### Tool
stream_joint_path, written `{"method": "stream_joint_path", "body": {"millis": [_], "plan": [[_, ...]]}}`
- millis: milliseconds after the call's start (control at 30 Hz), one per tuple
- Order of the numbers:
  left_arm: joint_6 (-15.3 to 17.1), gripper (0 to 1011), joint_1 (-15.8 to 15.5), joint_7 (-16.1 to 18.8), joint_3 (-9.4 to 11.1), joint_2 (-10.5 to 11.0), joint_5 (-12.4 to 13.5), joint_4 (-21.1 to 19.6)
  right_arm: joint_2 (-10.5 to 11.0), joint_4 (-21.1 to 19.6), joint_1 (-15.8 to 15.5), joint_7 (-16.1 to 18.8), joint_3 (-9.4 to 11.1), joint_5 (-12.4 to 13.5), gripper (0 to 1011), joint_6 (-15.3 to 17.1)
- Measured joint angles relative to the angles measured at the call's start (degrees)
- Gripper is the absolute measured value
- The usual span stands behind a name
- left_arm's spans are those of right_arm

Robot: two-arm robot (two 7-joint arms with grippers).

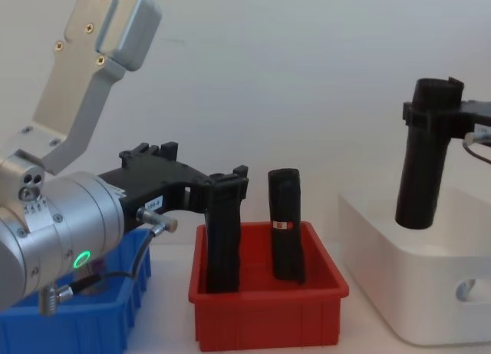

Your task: Pick the cotton swabs from the blue box and place them into the white box.

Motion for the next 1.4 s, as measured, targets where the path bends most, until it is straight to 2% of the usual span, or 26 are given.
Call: {"method": "stream_joint_path", "body": {"millis": [133,300,333,367,533,700,1400], "plan": [[0.0,1003,0.0,0.0,0.0,0.0,0.0,0.0,0.2,0.0,-0.3,-0.3,0.2,0.2,508,0.8],[0.0,1003,0.0,0.0,0.0,0.0,0.0,0.0,0.3,0.2,-0.5,-0.4,0.3,0.4,669,1.6],[0.0,1003,0.0,0.0,0.0,0.0,0.0,0.0,0.3,0.2,-0.5,-0.4,0.3,0.4,669,1.7],[0.0,1003,0.0,0.0,0.0,0.0,0.0,0.0,0.3,0.3,-0.5,-0.4,0.3,0.4,729,1.7],[0.0,1003,0.0,0.0,0.0,0.0,0.0,0.0,0.3,0.5,-0.6,-0.4,0.4,0.4,887,1.8],[0.0,1003,0.0,0.0,0.0,0.0,0.0,0.0,0.3,0.6,-0.6,-0.2,0.4,0.4,998,1.3],[0.0,1003,0.0,0.0,0.0,0.0,0.0,0.0,0.4,0.3,-0.8,1.4,0.7,0.7,1002,-0.5]]}}
